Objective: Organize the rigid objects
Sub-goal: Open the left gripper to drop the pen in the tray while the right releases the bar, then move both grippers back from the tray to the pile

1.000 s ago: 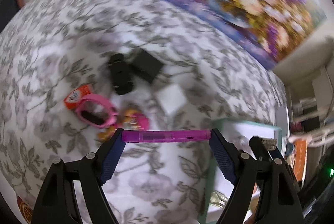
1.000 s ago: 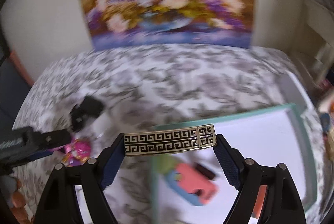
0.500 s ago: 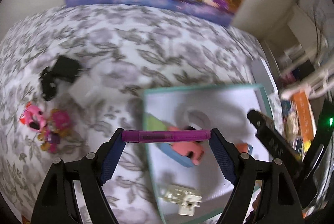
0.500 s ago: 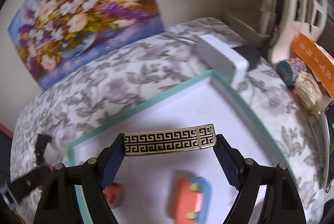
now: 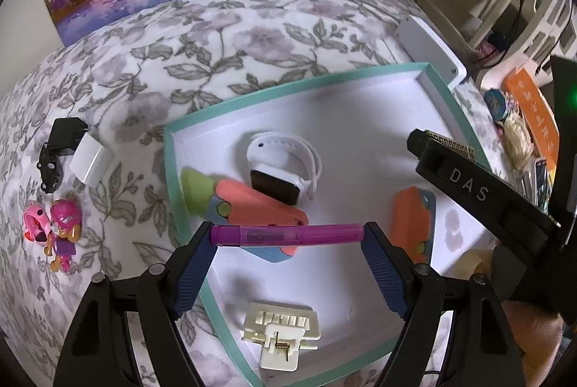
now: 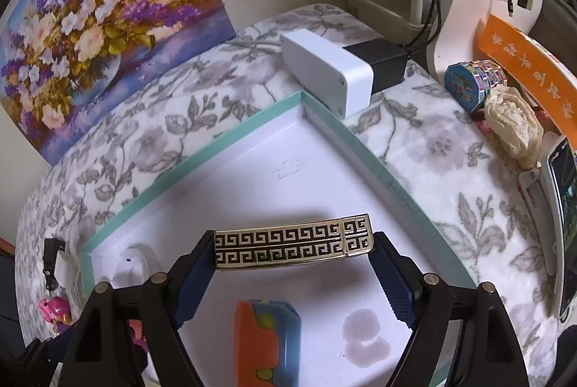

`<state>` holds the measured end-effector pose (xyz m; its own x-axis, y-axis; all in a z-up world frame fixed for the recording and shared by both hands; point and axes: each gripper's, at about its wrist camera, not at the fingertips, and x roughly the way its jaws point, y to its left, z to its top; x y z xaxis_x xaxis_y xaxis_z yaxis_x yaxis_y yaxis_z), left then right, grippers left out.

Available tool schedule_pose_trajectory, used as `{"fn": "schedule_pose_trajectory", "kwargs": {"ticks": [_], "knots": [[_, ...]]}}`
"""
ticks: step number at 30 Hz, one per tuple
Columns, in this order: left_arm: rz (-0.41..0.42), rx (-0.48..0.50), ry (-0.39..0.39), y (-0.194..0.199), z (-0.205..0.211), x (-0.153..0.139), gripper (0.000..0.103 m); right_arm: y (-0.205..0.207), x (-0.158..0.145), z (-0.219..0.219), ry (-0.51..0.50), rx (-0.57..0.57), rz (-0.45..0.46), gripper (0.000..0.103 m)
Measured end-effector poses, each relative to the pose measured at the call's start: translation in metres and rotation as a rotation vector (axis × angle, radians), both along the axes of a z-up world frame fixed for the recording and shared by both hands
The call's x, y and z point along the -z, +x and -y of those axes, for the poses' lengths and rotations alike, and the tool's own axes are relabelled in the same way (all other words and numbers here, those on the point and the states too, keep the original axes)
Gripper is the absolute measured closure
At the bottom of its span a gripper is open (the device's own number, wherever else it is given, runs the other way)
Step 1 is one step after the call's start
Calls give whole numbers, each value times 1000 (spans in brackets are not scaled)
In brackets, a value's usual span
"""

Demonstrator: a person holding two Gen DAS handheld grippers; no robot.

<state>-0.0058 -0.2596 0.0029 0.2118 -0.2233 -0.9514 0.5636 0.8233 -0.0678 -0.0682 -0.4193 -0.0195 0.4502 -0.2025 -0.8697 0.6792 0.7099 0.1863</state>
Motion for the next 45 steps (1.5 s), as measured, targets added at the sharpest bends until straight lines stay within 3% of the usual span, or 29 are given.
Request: {"fn": "schedule_pose_trajectory", "kwargs": {"ticks": [14,18,22,25,33,45], "knots": [[-33,44,16,-6,5,6,20,5,10,-8,12,-38,-55,16],[-29,53,23,-8,6,5,16,4,7,-8,4,-37,-50,6],[-21,31,17,-3,0,2,12,4,5,-8,1,-36,-41,5],[-1,-12,7,4,-10,-4,5,4,3,-10,-6,-43,-39,3],[-5,-180,-38,32,-51,-13,4,5,-4,-19,-27,-54,-32,0],[15,-511,-67,89,-172,-37,4,15,-44,-72,-69,-140,8,0]]}}
